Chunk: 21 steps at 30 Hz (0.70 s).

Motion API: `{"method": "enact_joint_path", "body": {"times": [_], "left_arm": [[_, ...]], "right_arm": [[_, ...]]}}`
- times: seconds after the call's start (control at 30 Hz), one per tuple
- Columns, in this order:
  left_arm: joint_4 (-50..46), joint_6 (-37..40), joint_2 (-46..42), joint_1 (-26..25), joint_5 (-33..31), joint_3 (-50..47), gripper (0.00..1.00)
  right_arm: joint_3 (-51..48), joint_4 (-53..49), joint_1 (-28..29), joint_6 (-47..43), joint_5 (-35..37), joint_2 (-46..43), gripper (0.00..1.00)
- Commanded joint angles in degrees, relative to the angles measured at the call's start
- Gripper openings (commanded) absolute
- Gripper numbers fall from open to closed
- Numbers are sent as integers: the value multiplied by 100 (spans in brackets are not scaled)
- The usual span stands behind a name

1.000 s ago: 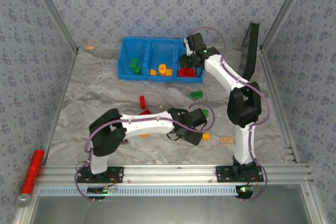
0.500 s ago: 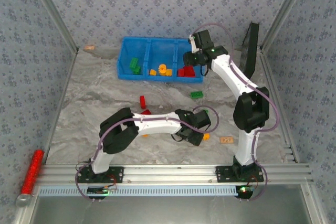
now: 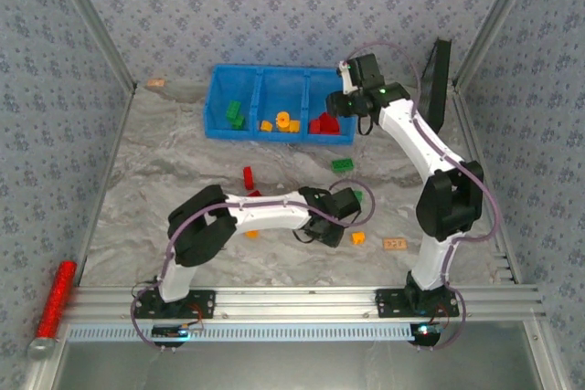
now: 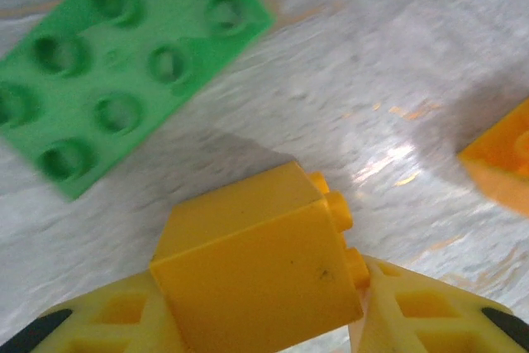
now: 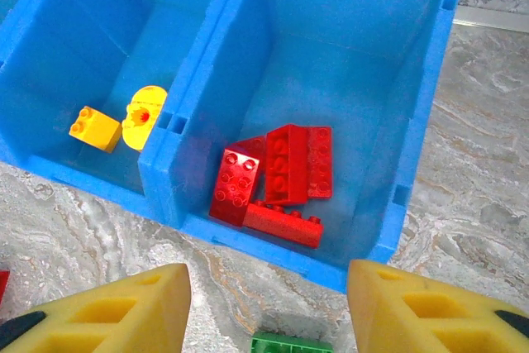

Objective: Sort the legos into containers by color
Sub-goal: Pick up the lego from the middle-left of the table, then place the lego in the container.

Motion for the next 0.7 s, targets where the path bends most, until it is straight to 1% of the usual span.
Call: {"method": "enact_joint_path", "body": {"times": [0.0, 0.13, 0.3, 0.37, 0.43, 0.53, 0.67], "left_arm": [[-552, 297, -750, 187, -292, -68, 36], [-813, 641, -1479, 583, -403, -107, 34], [-1085, 1236, -2093, 1240, -528, 260, 31], [-1027, 1438, -2276, 1559, -581, 390, 31], [-693, 1567, -2407, 1914, -554, 451, 31], [-117, 1595, -2295, 2374, -458, 601, 31], [437, 1598, -1752, 2733, -188, 931, 30]], "right_arm": [[-249, 305, -133, -29, -230, -157, 52], [-453, 536, -174, 10, -384, -198, 51], [-743, 780, -131, 201, -485, -252, 52], [-921, 833, -79, 261, -452, -324, 52], [-1223, 940, -2, 321, -347, -462, 52], [-1685, 1140, 111, 436, -297, -701, 53], [-2276, 1413, 416, 488, -147, -1022, 53]]}}
